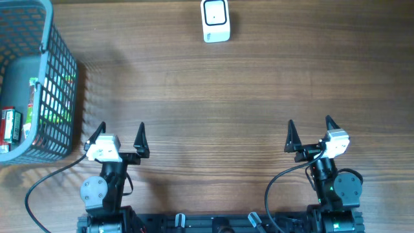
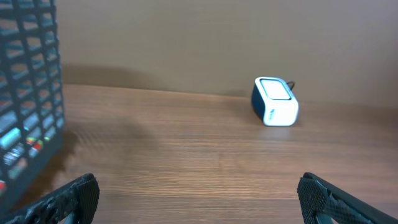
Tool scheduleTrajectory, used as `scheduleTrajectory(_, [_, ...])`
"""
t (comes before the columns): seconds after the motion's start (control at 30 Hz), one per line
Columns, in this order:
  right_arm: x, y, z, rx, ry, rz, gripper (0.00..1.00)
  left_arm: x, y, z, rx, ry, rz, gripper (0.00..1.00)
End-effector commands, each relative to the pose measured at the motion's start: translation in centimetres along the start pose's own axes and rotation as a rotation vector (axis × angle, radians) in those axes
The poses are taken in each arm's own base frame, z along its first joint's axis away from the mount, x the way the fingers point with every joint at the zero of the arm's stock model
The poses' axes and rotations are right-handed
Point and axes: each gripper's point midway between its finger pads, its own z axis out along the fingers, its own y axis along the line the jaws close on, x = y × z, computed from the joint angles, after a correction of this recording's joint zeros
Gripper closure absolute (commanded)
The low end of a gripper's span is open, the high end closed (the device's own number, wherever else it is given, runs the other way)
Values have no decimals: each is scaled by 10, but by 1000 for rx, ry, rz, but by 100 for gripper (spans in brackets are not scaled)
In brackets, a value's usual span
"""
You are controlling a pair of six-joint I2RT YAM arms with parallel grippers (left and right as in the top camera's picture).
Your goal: Scan the item barcode
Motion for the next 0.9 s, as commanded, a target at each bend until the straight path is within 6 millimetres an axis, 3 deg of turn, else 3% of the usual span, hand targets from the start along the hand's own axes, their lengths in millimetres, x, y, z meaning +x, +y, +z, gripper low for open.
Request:
scheduleTrajectory(0.0, [1, -4, 0, 20, 4, -11, 0, -3, -3, 0, 19, -12, -83, 0])
scheduleTrajectory(0.13, [1, -4, 0, 20, 4, -11, 0, 3, -1, 0, 8, 10, -88, 0])
scheduleTrajectory(0.2, [1, -4, 0, 20, 4, -12, 0, 1, -15, -1, 88, 22, -104, 0])
scheduleTrajectory(0.37, [1, -4, 0, 20, 4, -12, 0, -22, -29, -18, 113, 105, -257, 0])
scheduleTrajectory(0.5, [1, -4, 0, 20, 4, -12, 0, -68, -39, -36, 112, 123, -258, 0])
scheduleTrajectory(0.63, [1, -4, 0, 20, 4, -12, 0, -138, -72, -54, 229, 178, -250, 0])
scheduleTrajectory(0.73, [1, -4, 0, 20, 4, -12, 0, -176, -81, -55, 237, 282, -241, 0])
scheduleTrajectory(0.87, [1, -4, 0, 20, 4, -11, 0, -207, -82, -46, 222, 446, -188, 0])
